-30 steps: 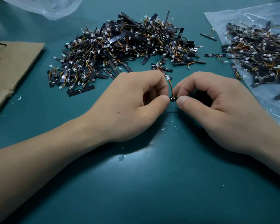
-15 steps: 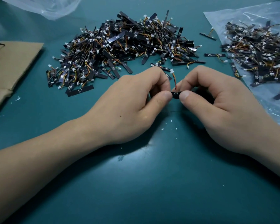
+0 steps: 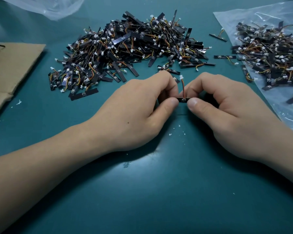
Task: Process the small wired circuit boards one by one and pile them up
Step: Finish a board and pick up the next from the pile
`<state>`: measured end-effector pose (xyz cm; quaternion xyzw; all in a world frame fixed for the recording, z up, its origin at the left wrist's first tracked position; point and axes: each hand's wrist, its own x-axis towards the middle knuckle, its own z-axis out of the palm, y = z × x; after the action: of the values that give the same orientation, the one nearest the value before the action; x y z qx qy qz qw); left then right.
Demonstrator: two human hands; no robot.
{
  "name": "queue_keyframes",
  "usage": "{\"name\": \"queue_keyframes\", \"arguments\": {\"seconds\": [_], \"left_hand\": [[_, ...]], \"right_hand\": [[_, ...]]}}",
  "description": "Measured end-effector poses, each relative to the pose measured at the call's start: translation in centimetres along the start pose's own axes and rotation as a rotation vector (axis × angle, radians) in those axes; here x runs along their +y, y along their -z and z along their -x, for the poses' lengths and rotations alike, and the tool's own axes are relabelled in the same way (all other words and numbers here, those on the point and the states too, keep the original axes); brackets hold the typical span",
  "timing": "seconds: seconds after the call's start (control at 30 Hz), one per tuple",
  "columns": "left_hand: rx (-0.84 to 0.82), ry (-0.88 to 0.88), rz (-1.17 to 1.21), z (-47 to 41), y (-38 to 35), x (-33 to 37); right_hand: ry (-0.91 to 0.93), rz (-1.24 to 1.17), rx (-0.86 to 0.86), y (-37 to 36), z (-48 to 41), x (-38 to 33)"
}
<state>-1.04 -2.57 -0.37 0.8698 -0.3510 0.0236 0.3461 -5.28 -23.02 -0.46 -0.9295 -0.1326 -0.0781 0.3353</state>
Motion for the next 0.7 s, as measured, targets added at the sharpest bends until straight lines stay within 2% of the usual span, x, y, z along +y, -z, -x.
{"name": "queue_keyframes", "arguments": {"seconds": [0.7], "left_hand": [[0.007,0.009,0.002,-0.11,0.02,-0.04]], "right_hand": [[-0.001,-0.015,-0.003,0.0,-0.07,-0.21]]}}
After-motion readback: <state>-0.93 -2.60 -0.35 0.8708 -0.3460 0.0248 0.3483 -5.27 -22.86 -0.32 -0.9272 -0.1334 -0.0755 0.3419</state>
